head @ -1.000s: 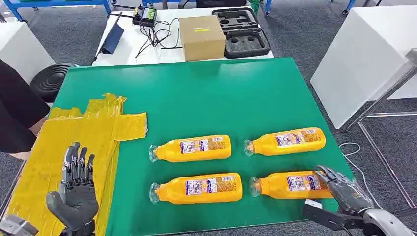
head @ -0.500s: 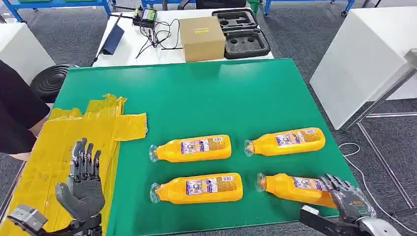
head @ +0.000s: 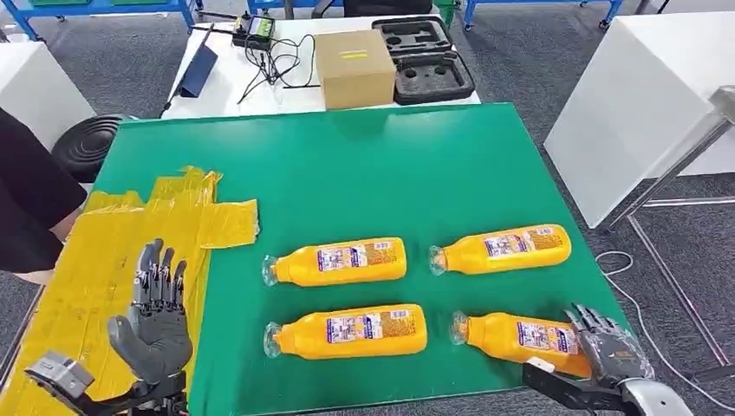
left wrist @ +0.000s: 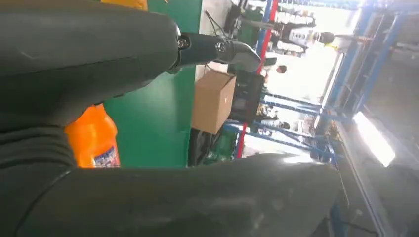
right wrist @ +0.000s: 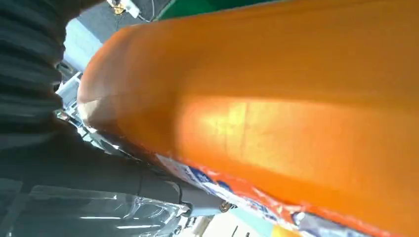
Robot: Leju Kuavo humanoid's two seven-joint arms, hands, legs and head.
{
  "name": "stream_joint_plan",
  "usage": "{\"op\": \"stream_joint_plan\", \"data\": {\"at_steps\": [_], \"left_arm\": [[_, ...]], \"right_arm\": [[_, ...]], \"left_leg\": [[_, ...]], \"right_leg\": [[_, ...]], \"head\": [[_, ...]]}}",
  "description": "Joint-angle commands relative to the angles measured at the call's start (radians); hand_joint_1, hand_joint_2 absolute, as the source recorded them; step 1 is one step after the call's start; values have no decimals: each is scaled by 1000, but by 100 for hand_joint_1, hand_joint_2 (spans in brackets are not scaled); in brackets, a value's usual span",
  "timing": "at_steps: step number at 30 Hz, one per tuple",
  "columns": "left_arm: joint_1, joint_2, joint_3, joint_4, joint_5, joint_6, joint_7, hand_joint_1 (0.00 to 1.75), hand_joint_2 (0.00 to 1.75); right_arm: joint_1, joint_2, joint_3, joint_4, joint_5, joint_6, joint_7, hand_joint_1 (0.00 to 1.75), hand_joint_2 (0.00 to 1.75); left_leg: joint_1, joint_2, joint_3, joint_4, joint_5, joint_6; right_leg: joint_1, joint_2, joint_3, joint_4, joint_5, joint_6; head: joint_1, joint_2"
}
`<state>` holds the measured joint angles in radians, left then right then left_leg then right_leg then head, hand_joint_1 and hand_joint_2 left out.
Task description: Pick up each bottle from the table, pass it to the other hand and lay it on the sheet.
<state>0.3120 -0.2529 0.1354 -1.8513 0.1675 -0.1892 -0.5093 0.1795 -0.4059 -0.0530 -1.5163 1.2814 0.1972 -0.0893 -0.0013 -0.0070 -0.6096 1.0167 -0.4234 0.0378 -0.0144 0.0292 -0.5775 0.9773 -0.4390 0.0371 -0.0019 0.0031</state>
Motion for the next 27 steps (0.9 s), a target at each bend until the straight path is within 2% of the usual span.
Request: {"op": "stream_joint_plan", "data": {"at_steps": [1,3,7,11,14,15,17,20,23,27], "left_arm": [[-29,48,-39,73,11,17,-2,0,0],[-28,50,-39,71,13,19,-3,0,0],[-27,55,-37,71,17,19,-5,0,0],[-35,65,-41,94,21,10,-13,0,0],[-37,66,-42,100,22,9,-18,0,0],[-38,68,-43,102,23,10,-23,0,0],[-35,68,-39,104,25,9,-29,0,0],[-29,60,-29,102,24,9,-39,0,0],[-31,60,-26,106,22,18,-45,0,0],[-30,61,-26,107,22,18,-47,0,0]], "right_arm": [[-65,88,1,228,-2,-23,-20,175,175],[-65,86,5,229,-7,-25,-28,175,175],[-47,85,2,188,-55,-21,-61,175,175],[49,73,-60,32,-254,91,-161,175,175],[69,69,-81,-4,-286,114,-176,175,175],[80,74,-104,-37,-342,143,-213,175,175],[95,94,-153,-113,-421,186,-265,175,175],[99,124,-238,-242,-599,263,-371,175,175],[79,99,-308,-338,-827,327,-466,175,175],[84,97,-319,-353,-841,345,-456,175,175]], "left_leg": [[2,5,4,-2,1,-2],[2,11,3,-2,-4,-3],[2,15,3,-3,-3,-1],[1,17,5,-3,-2,1],[0,14,6,-3,-1,2],[0,11,5,-4,0,1],[1,12,7,-3,0,1],[0,14,4,-3,2,1],[0,14,1,-1,3,1],[1,12,-4,-1,3,-1]], "right_leg": [[2,2,4,-4,3,-2],[2,9,2,-4,2,-3],[2,7,-9,-8,3,-4],[1,5,-8,-6,0,-4],[0,2,-6,-7,8,1],[0,-1,-8,-7,7,0],[1,0,-6,-7,7,0],[0,3,-1,-6,10,2],[-1,3,-1,-3,10,3],[0,0,-5,-4,10,2]], "head": [[0,0],[0,0],[0,0],[0,0],[0,0],[0,0],[0,0],[0,0],[0,0],[0,0]]}}
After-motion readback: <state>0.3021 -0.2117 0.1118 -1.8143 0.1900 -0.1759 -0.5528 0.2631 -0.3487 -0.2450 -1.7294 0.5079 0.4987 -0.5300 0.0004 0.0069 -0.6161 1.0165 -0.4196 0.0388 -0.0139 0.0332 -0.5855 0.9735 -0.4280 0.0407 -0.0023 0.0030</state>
